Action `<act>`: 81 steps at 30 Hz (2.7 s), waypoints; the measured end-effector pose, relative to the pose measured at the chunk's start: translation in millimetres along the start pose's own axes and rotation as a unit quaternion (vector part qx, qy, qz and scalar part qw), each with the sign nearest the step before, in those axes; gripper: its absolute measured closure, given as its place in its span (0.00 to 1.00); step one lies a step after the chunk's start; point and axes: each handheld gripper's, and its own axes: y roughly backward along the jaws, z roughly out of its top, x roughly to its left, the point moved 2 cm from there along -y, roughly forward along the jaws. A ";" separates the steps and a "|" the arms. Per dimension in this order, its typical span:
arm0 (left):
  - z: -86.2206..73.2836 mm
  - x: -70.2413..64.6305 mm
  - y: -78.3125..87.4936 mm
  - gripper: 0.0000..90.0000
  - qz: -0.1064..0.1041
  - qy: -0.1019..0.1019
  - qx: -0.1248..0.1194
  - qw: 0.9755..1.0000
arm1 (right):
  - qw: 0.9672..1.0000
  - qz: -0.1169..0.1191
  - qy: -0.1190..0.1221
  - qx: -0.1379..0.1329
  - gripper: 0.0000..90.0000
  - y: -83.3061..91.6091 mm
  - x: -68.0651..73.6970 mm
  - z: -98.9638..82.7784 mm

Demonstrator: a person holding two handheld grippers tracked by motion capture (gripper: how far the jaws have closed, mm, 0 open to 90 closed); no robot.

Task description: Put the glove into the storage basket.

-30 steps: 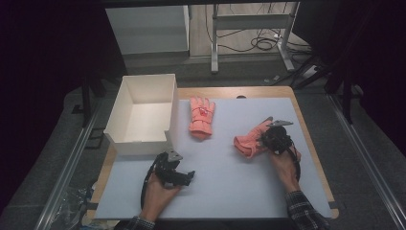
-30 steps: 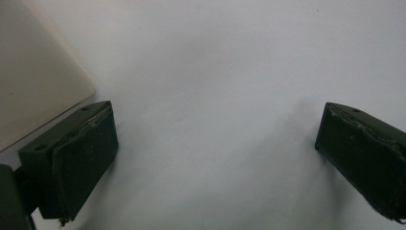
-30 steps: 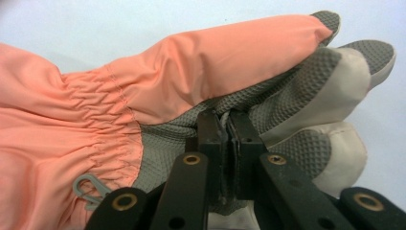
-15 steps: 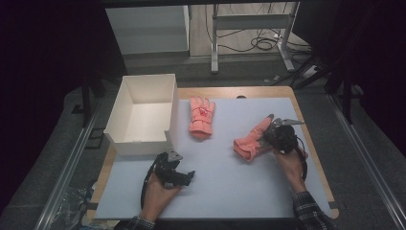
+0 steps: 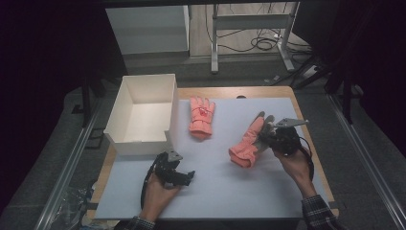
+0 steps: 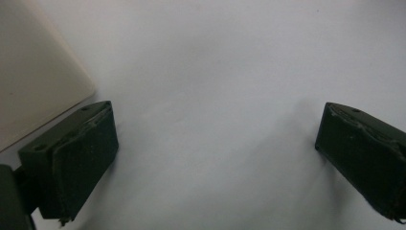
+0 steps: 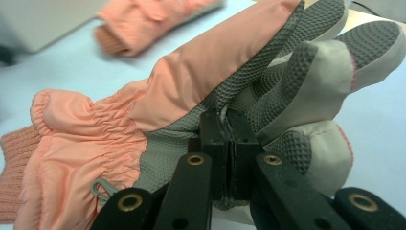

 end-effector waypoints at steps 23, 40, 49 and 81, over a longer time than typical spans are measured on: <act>-0.1 -0.1 0.1 0.01 0.000 0.001 0.000 1.000 | 0.962 0.172 0.200 0.073 0.97 -55.4 51.9 11.4; 0.0 -0.1 0.1 0.01 0.000 0.001 0.000 1.000 | 0.983 0.108 0.145 0.026 0.67 -60.6 37.7 26.7; 0.0 -0.1 0.1 0.01 0.000 0.001 0.001 1.000 | 0.991 0.094 0.091 0.005 0.57 -78.7 40.2 52.9; 0.0 0.0 0.0 0.01 0.000 0.001 0.000 1.000 | 0.995 0.077 0.058 0.035 0.49 -194.6 51.7 132.3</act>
